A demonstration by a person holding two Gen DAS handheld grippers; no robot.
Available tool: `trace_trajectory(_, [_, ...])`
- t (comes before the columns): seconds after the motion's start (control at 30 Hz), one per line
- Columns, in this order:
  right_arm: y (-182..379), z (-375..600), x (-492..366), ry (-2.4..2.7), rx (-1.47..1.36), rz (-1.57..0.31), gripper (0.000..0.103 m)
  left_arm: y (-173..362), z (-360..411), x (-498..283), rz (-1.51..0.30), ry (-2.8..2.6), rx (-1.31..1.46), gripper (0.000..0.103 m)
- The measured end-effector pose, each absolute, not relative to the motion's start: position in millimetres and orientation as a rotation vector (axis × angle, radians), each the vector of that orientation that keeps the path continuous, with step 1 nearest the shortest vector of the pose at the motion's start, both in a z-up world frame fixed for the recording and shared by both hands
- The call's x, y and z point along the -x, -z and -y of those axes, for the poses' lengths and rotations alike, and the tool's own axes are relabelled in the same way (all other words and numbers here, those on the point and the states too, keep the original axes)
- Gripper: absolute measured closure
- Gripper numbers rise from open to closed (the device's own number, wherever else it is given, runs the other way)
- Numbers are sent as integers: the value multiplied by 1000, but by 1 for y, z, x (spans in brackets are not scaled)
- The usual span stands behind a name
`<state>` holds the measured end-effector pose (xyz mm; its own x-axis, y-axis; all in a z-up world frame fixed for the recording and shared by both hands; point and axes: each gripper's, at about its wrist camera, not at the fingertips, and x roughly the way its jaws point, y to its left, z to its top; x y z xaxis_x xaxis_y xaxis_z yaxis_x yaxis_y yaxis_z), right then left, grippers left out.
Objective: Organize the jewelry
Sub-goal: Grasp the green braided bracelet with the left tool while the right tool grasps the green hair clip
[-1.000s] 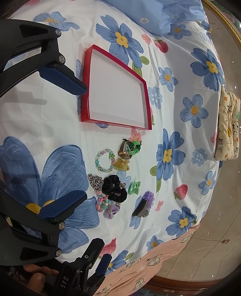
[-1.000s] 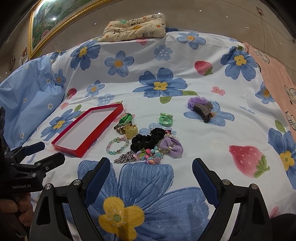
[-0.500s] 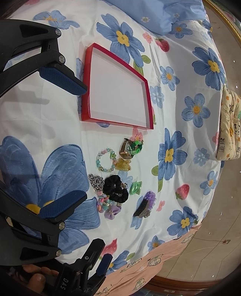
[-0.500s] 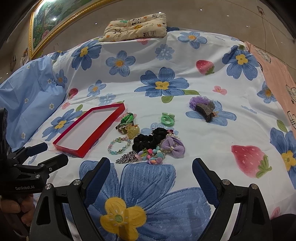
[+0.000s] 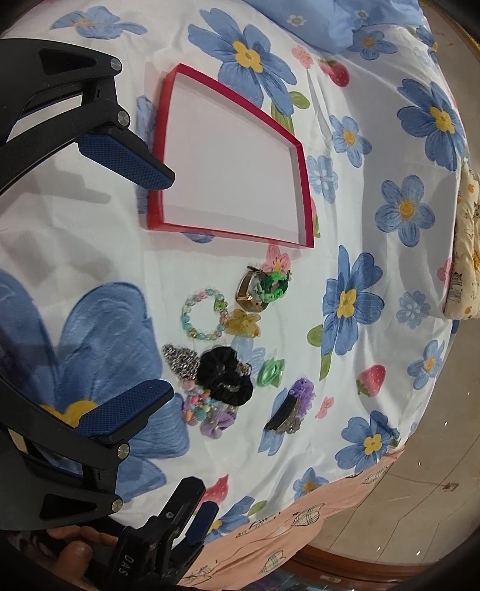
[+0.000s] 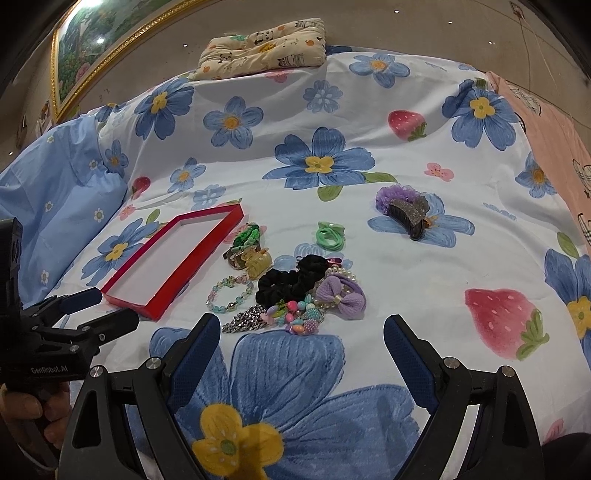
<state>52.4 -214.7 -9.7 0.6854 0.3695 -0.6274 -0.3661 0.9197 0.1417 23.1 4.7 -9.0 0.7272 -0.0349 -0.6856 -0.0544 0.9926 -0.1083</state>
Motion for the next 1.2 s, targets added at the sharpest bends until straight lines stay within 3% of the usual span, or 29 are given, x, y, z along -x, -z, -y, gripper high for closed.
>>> trace_trajectory(0.4, [14, 216, -100, -424, -58, -771, 14, 5, -22, -84, -807, 3, 149, 3])
trace_trajectory(0.8, [22, 209, -166, -441, -100, -862, 30, 17, -26, -156, -900, 63, 171, 17])
trace_trajectory(1.2, [48, 195, -241, -434, -102, -989, 52, 39, -23, -237, -1010, 125, 143, 25])
